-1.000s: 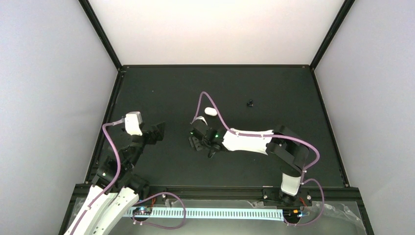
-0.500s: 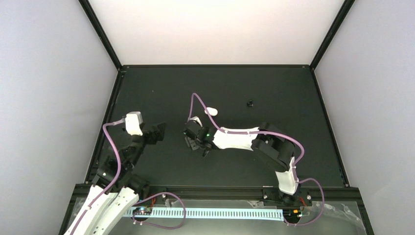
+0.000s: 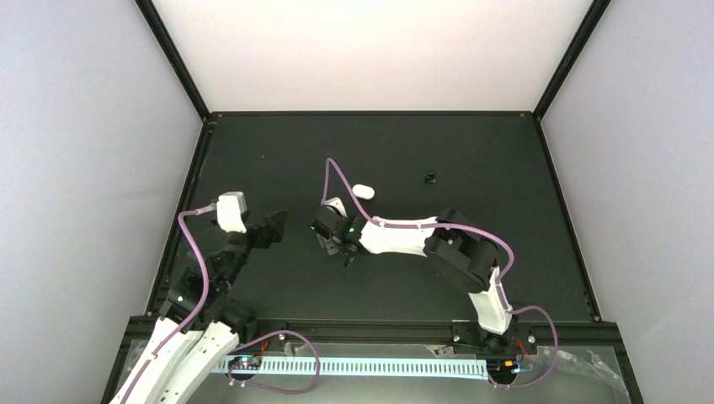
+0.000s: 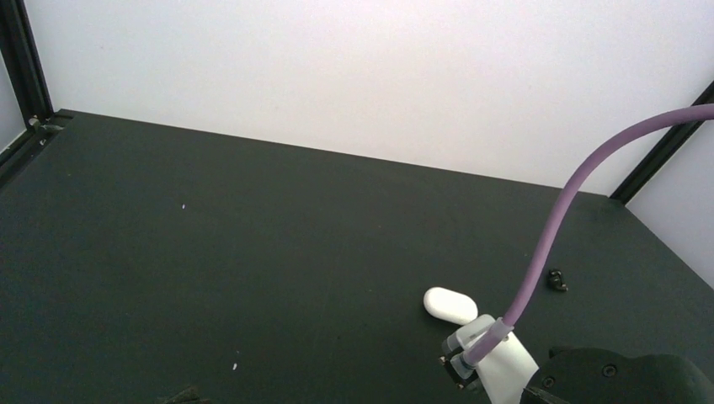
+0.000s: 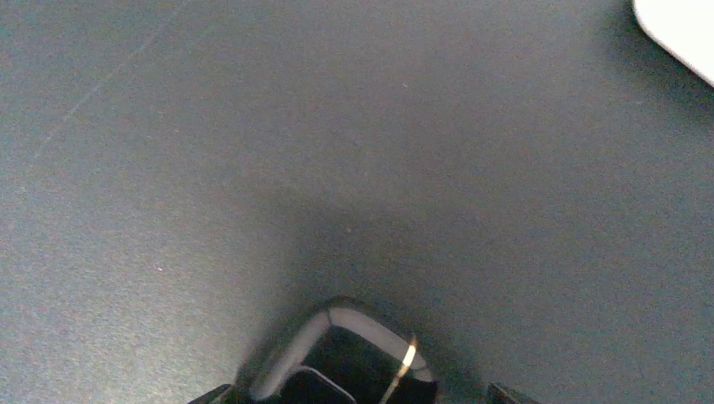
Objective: Insert the wireless bluetooth earbuds into the charging case
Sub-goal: Pick up the charging case at the center of the board, then open the charging case, then pick up the earbud from the center of the board.
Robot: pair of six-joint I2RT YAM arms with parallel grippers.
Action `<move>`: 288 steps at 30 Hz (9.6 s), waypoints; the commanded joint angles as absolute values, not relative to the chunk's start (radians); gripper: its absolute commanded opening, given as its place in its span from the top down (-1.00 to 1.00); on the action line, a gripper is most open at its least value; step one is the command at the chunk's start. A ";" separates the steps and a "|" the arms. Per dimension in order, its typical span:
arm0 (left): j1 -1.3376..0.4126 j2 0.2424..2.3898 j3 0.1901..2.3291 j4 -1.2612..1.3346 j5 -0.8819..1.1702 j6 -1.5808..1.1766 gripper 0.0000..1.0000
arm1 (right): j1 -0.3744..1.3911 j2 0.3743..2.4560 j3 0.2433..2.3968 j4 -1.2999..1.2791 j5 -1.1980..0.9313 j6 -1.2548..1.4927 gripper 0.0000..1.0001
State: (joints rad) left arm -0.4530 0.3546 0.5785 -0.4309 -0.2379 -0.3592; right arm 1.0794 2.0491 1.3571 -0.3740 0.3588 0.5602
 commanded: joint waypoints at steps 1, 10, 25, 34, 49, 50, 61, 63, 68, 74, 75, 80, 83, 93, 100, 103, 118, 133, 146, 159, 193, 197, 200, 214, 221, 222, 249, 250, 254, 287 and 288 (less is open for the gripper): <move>-0.456 0.357 0.572 -0.413 -0.223 -0.362 -0.97 | 1.063 2.009 1.274 -0.400 0.411 0.572 -0.52; -0.456 0.368 0.571 -0.407 -0.209 -0.362 -0.97 | 1.055 1.889 1.130 -0.319 0.329 0.515 -0.51; -0.456 0.367 0.572 -0.408 -0.199 -0.359 -0.98 | 0.979 1.940 1.209 -0.282 0.085 0.288 -0.52; -0.455 0.371 0.575 -0.410 -0.190 -0.354 -0.97 | 0.977 2.032 1.298 -0.333 0.070 0.219 -0.39; -0.456 0.377 0.574 -0.405 -0.177 -0.356 -0.98 | 0.979 2.018 1.237 -0.369 0.118 0.182 -0.05; -0.455 0.380 0.574 -0.405 -0.176 -0.357 -0.98 | 0.979 2.015 1.235 -0.369 0.121 0.177 0.02; -0.455 0.386 0.567 -0.407 -0.161 -0.374 -0.98 | 0.979 1.815 1.073 -0.228 0.133 0.183 0.38; -0.456 0.388 0.566 -0.401 -0.146 -0.404 -0.98 | 0.979 1.719 0.999 -0.185 0.132 0.194 0.38; -0.456 0.385 0.478 -0.253 0.053 -0.591 -0.97 | 0.992 1.423 0.789 -0.102 0.105 0.219 0.39; -0.461 0.586 0.369 0.042 0.376 -0.763 -0.97 | 1.026 1.088 0.625 -0.101 0.115 0.189 0.39; -0.466 0.644 0.402 0.031 0.412 -0.753 -0.97 | 1.033 1.045 0.607 -0.105 0.125 0.182 0.39; -0.543 0.851 0.529 0.062 0.524 -0.720 -0.93 | 1.078 0.917 0.574 -0.072 0.158 0.158 0.40; -0.604 0.905 0.575 0.078 0.531 -0.707 -0.90 | 1.093 0.904 0.594 -0.092 0.178 0.138 0.40; -0.663 1.072 0.671 0.055 0.612 -0.682 -0.67 | 1.111 0.895 0.621 -0.099 0.195 0.093 0.39; -0.675 1.156 0.720 0.045 0.658 -0.690 -0.49 | 1.112 0.916 0.663 -0.128 0.209 0.049 0.39; -0.682 1.159 0.727 0.049 0.660 -0.694 -0.42 | 1.112 0.927 0.675 -0.133 0.206 0.044 0.39; -0.721 1.183 0.731 0.073 0.676 -0.724 0.01 | 1.112 1.018 0.736 -0.092 0.237 0.008 0.39; -0.730 1.152 0.706 0.120 0.708 -0.753 0.92 | 1.112 1.041 0.752 -0.062 0.259 0.008 0.38; -0.708 1.008 0.697 0.152 0.582 -0.710 0.97 | 1.112 0.933 0.820 -0.188 0.116 0.137 -0.75; -0.684 0.645 0.486 0.495 0.560 -0.415 0.97 | 1.109 0.705 0.880 -0.181 -0.080 0.226 -0.78; -0.712 0.720 0.527 0.966 0.840 -0.401 0.97 | 1.111 1.026 1.352 -0.579 -0.366 0.011 -0.42; -0.719 0.715 0.528 0.936 0.835 -0.394 0.97 | 1.109 1.011 1.315 -0.509 -0.352 0.032 -0.28; -0.724 0.711 0.529 0.909 0.833 -0.386 0.97 | 1.110 1.008 1.308 -0.473 -0.335 0.035 -0.25; -0.749 0.702 0.531 0.866 0.835 -0.350 0.97 | 1.111 1.028 1.310 -0.447 -0.125 0.055 -0.36; -0.755 0.685 0.524 0.845 0.830 -0.338 0.97 | 1.111 0.994 1.287 -0.422 0.039 0.092 -0.36; -0.756 0.682 0.522 0.837 0.829 -0.334 0.97 | 1.111 0.988 1.282 -0.416 0.046 0.097 -0.36; -0.759 0.449 0.452 0.626 0.741 -0.285 0.97 | 0.639 0.957 0.842 -0.198 0.186 0.580 -0.42; -0.759 0.432 0.449 0.607 0.742 -0.275 0.97 | 0.597 0.991 0.807 -0.160 0.188 0.620 -0.38; -0.760 0.373 0.431 0.554 0.731 -0.238 0.97 | 0.451 1.182 0.767 -0.037 0.176 0.706 -0.28; -0.759 0.329 0.390 0.399 0.697 -0.043 0.97 | 0.254 2.004 1.309 -0.142 -0.072 0.524 -0.26; -0.759 0.328 0.390 0.397 0.695 -0.042 0.97 | 0.254 2.006 1.310 -0.147 -0.068 0.523 -0.26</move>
